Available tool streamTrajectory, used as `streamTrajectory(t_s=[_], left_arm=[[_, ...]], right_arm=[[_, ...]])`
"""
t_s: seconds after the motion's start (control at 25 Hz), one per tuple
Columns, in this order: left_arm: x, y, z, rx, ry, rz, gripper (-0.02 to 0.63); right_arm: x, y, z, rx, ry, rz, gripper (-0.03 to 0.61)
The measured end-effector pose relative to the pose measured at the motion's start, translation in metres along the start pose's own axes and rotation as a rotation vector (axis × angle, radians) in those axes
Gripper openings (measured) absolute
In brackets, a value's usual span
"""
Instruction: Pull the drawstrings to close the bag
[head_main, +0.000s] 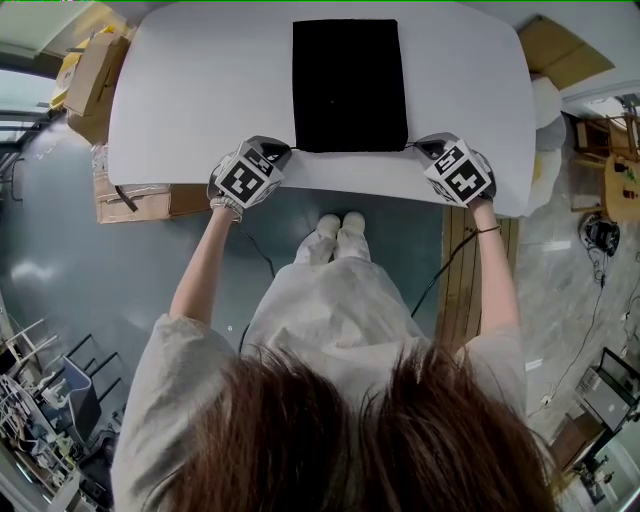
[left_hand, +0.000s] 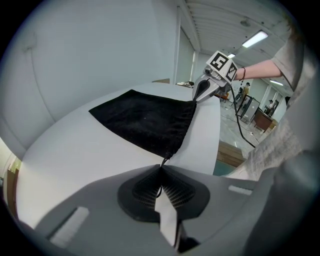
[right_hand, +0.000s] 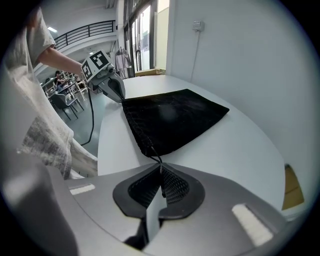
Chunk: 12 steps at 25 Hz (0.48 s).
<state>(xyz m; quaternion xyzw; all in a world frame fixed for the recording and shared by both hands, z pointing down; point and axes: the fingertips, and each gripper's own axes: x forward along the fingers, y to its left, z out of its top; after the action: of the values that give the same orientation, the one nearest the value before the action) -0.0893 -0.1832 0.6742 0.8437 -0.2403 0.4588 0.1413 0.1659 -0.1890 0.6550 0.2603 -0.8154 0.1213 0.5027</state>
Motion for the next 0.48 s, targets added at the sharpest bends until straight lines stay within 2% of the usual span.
streamTrajectory(t_s=[0.48], left_arm=[[-0.018, 0.016, 0.018, -0.038, -0.063, 0.064, 0.002]], right_arm=[[-0.023, -0.017, 0.019, 0.011, -0.078, -0.077, 0.012]])
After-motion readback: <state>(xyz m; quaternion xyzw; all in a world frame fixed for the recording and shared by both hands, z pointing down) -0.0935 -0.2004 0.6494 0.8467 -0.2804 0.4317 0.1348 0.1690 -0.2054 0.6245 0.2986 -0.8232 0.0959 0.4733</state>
